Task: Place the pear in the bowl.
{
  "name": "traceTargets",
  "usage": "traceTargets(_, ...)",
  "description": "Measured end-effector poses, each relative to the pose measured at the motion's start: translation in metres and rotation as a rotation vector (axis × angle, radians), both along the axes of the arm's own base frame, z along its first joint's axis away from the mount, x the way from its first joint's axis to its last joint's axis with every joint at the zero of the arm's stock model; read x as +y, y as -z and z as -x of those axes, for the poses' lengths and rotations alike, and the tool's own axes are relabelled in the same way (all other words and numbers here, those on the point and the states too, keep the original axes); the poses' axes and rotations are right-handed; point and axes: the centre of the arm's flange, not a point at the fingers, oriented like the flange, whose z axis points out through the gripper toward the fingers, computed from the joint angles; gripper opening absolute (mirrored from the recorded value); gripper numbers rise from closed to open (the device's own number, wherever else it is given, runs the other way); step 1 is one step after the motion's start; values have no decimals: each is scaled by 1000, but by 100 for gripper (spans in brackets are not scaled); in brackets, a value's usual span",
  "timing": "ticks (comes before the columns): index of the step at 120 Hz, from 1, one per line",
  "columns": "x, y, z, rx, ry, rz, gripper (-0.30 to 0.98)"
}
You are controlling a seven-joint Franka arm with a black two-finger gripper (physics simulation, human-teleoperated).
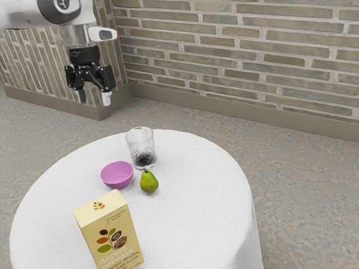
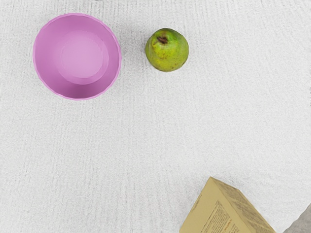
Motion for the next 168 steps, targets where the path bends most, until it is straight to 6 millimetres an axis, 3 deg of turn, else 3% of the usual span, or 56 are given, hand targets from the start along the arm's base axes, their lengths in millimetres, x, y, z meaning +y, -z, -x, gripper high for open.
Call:
traceTargets(9, 2, -1, -4, -53, 6, 0, 67)
traceTargets(18, -5, 15, -14, -66, 20, -8, 67)
traceTargets(37, -93, 95, -40, -28, 116, -45, 67)
traceTargets(49, -127, 133, -41, -27, 113, -64, 67)
traceTargets(57, -138, 158, -43, -24, 92, -76, 66)
traceTargets(72, -137, 219, -25, -26, 13, -93, 66)
traceTargets(86, -125, 254, -22, -115, -78, -101, 66)
traceTargets(107, -121, 271, -25, -221, -215, -144, 66)
traceTargets(128, -118, 299, -20, -219, -380, -174, 66)
traceTargets(168, -99, 323, -30, -236, -634, -216, 64)
